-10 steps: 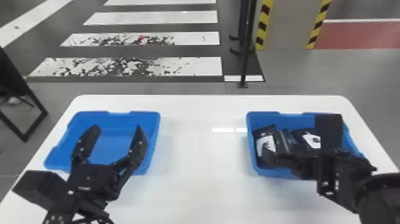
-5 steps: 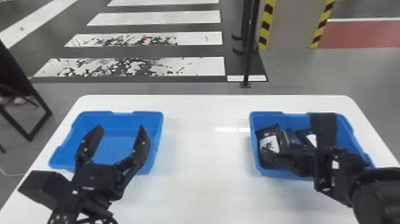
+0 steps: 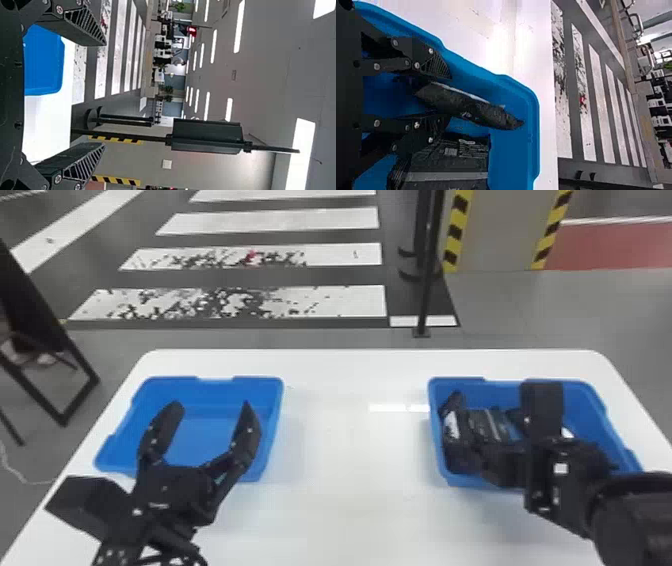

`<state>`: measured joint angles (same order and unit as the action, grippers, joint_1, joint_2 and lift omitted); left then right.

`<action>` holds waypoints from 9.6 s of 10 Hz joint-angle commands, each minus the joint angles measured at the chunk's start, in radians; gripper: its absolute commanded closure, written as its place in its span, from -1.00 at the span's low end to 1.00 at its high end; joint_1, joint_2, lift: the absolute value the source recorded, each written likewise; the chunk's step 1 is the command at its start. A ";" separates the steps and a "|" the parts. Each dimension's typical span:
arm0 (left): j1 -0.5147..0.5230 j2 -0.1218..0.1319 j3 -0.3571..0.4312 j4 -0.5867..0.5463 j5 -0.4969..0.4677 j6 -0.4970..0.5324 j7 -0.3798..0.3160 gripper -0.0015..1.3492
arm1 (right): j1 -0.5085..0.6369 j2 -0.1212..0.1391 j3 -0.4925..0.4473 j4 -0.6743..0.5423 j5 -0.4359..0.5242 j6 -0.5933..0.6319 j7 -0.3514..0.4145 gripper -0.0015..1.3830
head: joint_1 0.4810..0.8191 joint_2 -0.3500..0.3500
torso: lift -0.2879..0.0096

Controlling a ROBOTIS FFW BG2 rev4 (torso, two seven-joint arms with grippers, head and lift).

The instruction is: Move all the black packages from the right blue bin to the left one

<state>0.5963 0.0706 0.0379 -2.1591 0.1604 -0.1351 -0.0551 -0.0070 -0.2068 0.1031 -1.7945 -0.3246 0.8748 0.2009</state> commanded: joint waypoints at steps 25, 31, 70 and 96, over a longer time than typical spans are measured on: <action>-0.133 0.032 -0.112 0.005 0.647 0.292 -0.184 -0.78 | -0.170 -0.109 0.226 0.169 -0.683 -0.197 0.669 0.64 | 0.27 0.63 | -0.01; -0.184 0.032 -0.130 0.116 0.823 0.309 -0.272 -0.59 | -0.185 -0.109 0.340 0.186 -0.734 -0.197 0.672 0.64 | 0.27 0.43 | -0.01; -0.096 0.028 -0.104 0.138 0.222 -0.191 -0.048 -0.72 | -0.074 -0.023 -0.125 0.016 -0.066 0.119 -0.074 -0.55 | 0.27 -0.10 | -0.01; -0.167 0.046 -0.203 0.138 0.693 -0.079 -0.160 -0.72 | -0.018 -0.098 0.030 0.011 -0.663 -0.244 0.503 0.63 | 0.27 0.33 | -0.01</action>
<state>0.4346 0.1154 -0.1656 -2.0211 0.8608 -0.2334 -0.2141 -0.0155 -0.3019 0.1024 -1.7827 -0.9779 0.6285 0.7027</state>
